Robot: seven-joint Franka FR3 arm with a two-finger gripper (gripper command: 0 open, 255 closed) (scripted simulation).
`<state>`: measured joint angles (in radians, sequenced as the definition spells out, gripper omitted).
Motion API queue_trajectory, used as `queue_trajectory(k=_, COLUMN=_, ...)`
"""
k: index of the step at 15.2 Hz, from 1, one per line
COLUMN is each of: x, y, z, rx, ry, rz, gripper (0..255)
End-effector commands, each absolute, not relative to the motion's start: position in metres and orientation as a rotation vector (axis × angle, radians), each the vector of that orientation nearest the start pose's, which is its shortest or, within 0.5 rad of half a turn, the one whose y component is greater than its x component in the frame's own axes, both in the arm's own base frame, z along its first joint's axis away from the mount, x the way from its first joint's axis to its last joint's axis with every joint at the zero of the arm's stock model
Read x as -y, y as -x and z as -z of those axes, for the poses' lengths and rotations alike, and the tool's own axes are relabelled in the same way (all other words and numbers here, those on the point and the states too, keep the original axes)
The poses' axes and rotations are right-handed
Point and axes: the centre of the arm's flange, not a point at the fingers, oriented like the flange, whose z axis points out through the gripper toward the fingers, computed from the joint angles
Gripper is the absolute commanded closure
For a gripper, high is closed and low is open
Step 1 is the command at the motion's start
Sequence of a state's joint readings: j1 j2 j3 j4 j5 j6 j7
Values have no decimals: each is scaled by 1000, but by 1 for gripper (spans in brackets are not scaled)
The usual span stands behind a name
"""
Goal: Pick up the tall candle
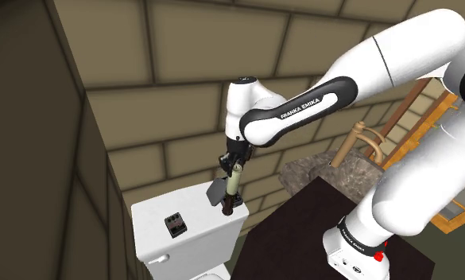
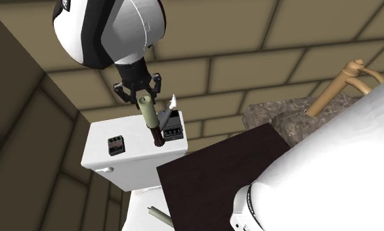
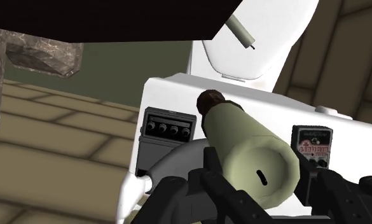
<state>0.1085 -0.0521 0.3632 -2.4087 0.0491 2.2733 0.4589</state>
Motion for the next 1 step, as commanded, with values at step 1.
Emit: queue_trajectory(k=1, x=-217, y=-422, z=-327, rx=-35, ry=3161, rz=-134, gripper=255)
